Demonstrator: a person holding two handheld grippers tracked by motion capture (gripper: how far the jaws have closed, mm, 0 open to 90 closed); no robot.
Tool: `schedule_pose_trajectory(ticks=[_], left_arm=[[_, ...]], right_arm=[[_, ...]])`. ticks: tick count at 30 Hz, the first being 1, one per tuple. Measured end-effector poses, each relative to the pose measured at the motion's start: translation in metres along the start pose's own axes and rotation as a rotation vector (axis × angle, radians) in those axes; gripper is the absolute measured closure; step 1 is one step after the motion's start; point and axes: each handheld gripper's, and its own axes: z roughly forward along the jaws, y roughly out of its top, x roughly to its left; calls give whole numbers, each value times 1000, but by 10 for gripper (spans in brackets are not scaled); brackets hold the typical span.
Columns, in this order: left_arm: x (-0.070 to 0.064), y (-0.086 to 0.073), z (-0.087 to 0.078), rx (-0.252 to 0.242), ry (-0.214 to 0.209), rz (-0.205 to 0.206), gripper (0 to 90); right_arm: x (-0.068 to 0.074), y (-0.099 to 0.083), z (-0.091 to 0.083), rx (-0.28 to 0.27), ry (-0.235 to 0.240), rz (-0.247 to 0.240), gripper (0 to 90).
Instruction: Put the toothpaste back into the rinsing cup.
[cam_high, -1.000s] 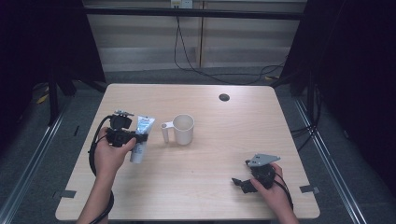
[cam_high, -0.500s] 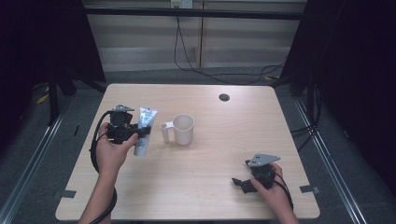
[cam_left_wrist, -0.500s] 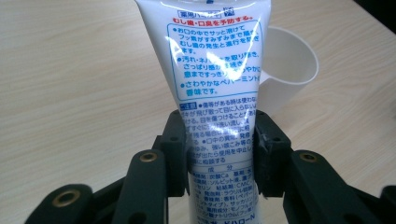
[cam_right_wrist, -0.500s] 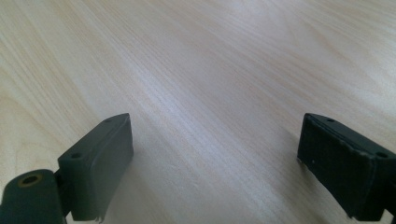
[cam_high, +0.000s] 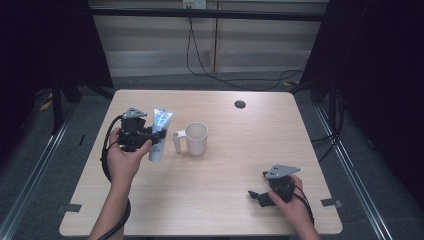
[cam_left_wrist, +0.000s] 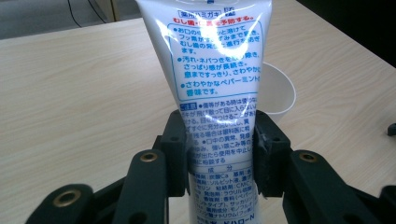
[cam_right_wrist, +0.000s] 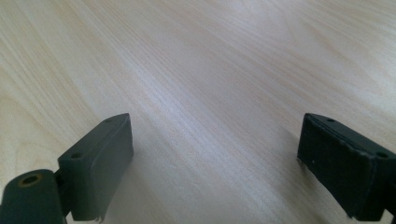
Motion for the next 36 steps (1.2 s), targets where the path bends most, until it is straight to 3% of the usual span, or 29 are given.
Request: schedule_pose_trajectory(ticks=[10, 13, 15, 21, 32, 36], left_arm=[[-10, 6, 1, -74, -29, -12, 633], [-12, 7, 2, -88, -33, -6, 633], [-13, 8, 4, -95, -32, 22, 633], [-16, 8, 8, -121, -38, 24, 633], [-20, 15, 13, -146, -72, 19, 633], [-24, 19, 15, -148, -63, 33, 633]], right_arm=[[0, 0, 0, 0, 1, 0, 99], [0, 0, 0, 0, 0, 0, 99], [0, 0, 0, 0, 0, -1, 99], [0, 0, 0, 0, 0, 0, 99], [0, 0, 0, 0, 0, 0, 99], [0, 0, 0, 0, 0, 0, 99]])
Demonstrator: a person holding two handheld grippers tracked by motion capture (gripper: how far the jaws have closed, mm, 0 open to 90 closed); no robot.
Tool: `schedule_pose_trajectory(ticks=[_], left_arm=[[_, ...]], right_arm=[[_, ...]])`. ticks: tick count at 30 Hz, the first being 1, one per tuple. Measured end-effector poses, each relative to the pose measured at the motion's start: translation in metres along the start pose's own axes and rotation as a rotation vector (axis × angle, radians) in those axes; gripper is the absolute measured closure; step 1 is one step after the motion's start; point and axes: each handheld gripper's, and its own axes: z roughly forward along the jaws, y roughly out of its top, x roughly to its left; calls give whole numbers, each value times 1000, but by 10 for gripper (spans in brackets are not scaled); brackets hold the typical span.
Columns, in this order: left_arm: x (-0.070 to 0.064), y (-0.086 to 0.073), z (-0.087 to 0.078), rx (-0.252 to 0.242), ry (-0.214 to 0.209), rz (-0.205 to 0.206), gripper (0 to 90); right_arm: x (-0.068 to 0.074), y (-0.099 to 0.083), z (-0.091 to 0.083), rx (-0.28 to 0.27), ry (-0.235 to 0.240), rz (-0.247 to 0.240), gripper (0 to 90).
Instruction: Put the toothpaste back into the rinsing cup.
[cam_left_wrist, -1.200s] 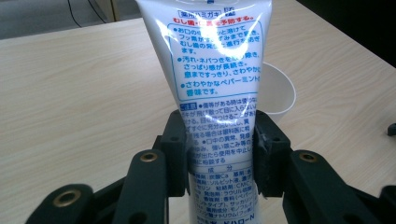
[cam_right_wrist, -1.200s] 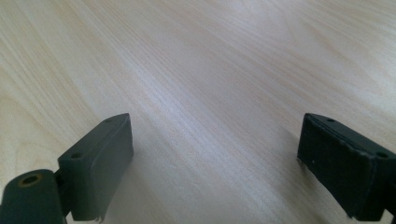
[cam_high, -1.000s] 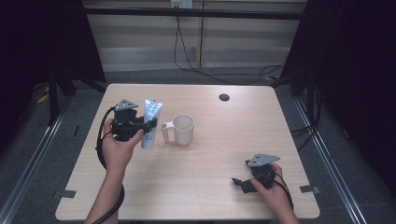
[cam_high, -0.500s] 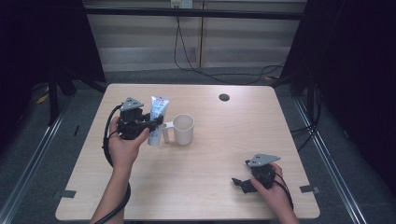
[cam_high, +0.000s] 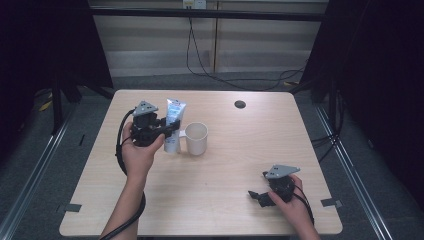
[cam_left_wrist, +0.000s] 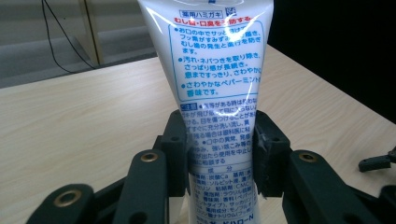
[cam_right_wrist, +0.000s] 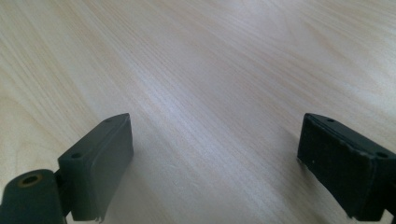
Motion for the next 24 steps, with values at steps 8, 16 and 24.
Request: schedule_pose_trajectory(ticks=[8, 16, 24], left_arm=[[-3, 6, 6, -11, -32, -10, 633], [-5, 12, 11, -25, -34, -7, 633], [-6, 16, 18, -35, -32, -11, 633]], right_arm=[[0, 0, 0, 0, 0, -1, 99], [0, 0, 0, 0, 0, -1, 99], [0, 0, 0, 0, 0, -1, 99]])
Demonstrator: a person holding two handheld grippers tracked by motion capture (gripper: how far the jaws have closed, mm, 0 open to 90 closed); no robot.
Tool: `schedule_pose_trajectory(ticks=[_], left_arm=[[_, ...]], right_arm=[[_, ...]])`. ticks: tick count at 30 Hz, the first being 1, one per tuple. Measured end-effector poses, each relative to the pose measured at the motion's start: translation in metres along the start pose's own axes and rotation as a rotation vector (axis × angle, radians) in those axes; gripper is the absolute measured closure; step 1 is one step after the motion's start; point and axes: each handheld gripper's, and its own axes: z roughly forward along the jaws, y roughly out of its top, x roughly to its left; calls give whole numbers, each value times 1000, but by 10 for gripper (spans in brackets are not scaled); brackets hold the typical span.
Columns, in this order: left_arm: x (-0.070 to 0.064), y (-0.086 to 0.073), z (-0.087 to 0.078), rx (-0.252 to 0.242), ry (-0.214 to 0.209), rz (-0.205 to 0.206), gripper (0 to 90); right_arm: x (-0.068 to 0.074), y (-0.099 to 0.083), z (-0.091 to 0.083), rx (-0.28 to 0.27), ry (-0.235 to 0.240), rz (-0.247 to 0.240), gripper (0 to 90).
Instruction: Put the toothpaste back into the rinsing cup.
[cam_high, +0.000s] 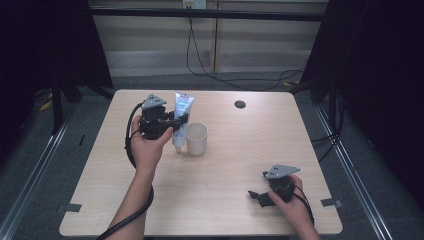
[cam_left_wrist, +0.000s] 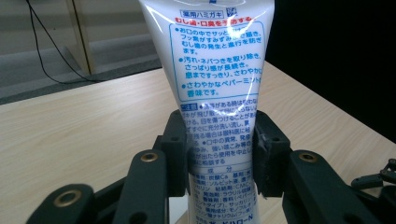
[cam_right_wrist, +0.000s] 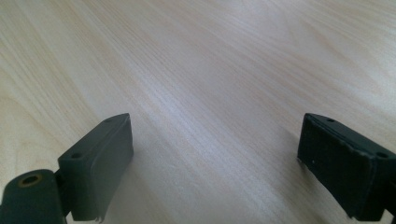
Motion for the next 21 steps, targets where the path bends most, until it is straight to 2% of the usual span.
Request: schedule_pose_trajectory(ticks=[21], left_arm=[[-5, 19, 22, -19, -3, 26, 632]], right_arm=[[0, 0, 0, 0, 0, -1, 99]])
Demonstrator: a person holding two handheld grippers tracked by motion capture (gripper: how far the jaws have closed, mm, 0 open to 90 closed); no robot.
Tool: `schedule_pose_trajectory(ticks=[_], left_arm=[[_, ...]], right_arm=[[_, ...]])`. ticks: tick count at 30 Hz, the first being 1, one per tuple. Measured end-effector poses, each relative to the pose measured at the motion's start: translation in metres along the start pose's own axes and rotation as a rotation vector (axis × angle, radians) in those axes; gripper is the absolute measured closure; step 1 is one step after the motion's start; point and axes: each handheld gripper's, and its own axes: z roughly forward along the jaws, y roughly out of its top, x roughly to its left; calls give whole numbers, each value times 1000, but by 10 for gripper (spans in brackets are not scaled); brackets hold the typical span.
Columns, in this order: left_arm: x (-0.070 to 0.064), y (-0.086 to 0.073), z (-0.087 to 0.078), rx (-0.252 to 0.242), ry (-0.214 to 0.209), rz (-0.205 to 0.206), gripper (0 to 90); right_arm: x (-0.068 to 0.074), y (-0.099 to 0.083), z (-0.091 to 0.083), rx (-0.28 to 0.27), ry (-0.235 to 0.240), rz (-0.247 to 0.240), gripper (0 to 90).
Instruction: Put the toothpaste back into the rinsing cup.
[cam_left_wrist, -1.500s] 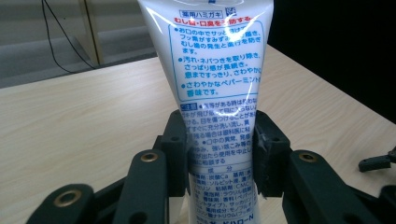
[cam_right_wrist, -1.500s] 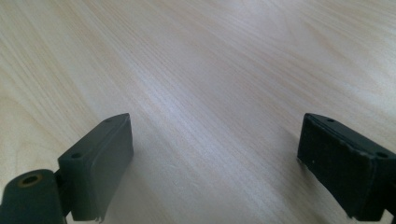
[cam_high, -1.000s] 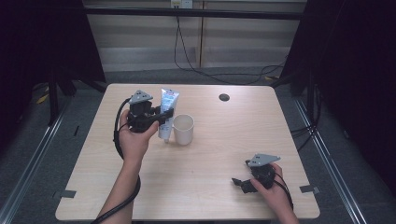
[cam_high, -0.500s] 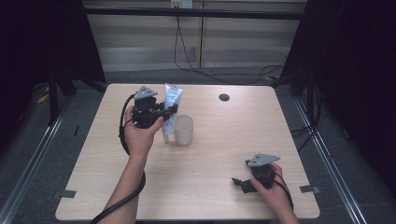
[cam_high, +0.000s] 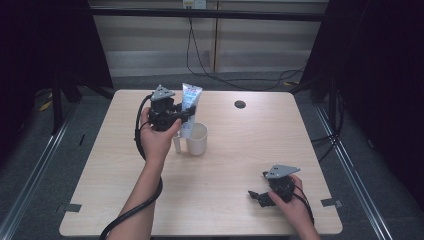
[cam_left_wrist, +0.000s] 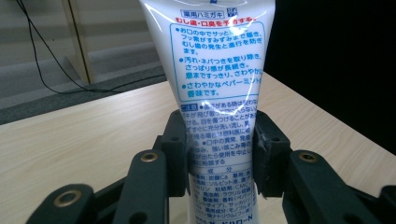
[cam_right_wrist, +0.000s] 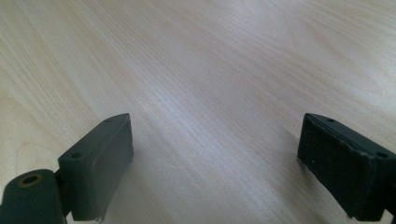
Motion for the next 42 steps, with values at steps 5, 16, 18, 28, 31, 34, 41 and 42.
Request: schedule_pose_trajectory(ticks=[5, 16, 18, 28, 31, 34, 41, 42], left_arm=[[3, 1, 3, -6, -4, -10, 632], [4, 0, 15, -25, 4, -24, 631], [4, 0, 16, -29, 5, -24, 630], [3, -5, 28, -30, 14, -15, 627], [4, -9, 31, -25, 16, -7, 627], [5, -11, 34, -12, 20, -7, 627], [5, -14, 38, -4, 26, -4, 622], [5, -14, 38, -4, 26, -3, 622]], right_arm=[[0, 0, 0, 0, 0, 0, 99], [0, 0, 0, -1, -1, -1, 100], [0, 0, 0, -1, -1, -1, 100], [0, 0, 0, -1, 0, -2, 100], [0, 0, 0, -1, -1, -2, 100], [0, 0, 0, 0, 0, -4, 101], [0, 0, 0, 1, 3, -4, 101], [0, 0, 0, 1, 3, -4, 101]])
